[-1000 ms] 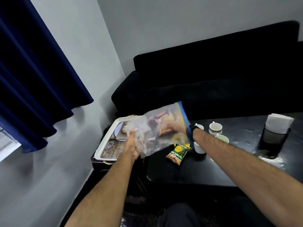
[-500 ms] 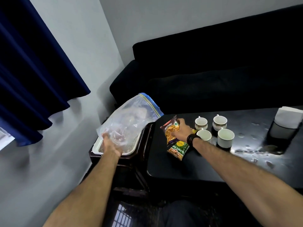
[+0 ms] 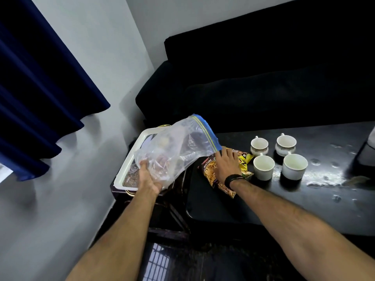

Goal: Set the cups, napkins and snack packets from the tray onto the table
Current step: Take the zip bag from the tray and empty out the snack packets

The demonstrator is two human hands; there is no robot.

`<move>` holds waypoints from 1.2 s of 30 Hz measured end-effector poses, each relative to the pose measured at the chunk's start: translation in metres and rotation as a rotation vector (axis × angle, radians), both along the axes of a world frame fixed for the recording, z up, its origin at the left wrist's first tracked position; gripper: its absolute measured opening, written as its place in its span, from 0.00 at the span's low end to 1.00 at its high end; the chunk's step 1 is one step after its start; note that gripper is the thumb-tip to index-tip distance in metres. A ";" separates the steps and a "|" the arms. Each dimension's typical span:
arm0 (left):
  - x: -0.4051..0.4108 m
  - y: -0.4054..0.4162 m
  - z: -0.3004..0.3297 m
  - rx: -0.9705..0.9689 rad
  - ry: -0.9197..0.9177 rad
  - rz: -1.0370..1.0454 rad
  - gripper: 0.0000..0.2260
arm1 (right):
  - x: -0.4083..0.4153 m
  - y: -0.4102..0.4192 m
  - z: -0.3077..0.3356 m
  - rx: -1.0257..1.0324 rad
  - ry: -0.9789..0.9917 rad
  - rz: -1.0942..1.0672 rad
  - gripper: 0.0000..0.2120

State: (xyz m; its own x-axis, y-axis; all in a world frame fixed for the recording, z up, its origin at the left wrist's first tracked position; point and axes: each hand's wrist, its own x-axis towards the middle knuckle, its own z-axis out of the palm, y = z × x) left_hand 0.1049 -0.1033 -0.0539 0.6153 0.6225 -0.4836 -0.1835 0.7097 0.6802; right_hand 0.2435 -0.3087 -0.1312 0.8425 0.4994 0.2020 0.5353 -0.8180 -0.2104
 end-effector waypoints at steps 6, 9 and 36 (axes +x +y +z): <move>0.002 -0.011 0.002 0.033 0.104 0.013 0.21 | 0.006 -0.022 0.061 1.124 0.878 -0.036 0.23; 0.000 -0.026 0.015 0.084 0.123 -0.032 0.23 | 0.009 -0.036 0.087 1.340 1.379 0.061 0.44; -0.003 -0.135 0.137 0.624 0.006 -0.116 0.06 | -0.074 -0.066 0.194 1.211 1.037 0.373 0.22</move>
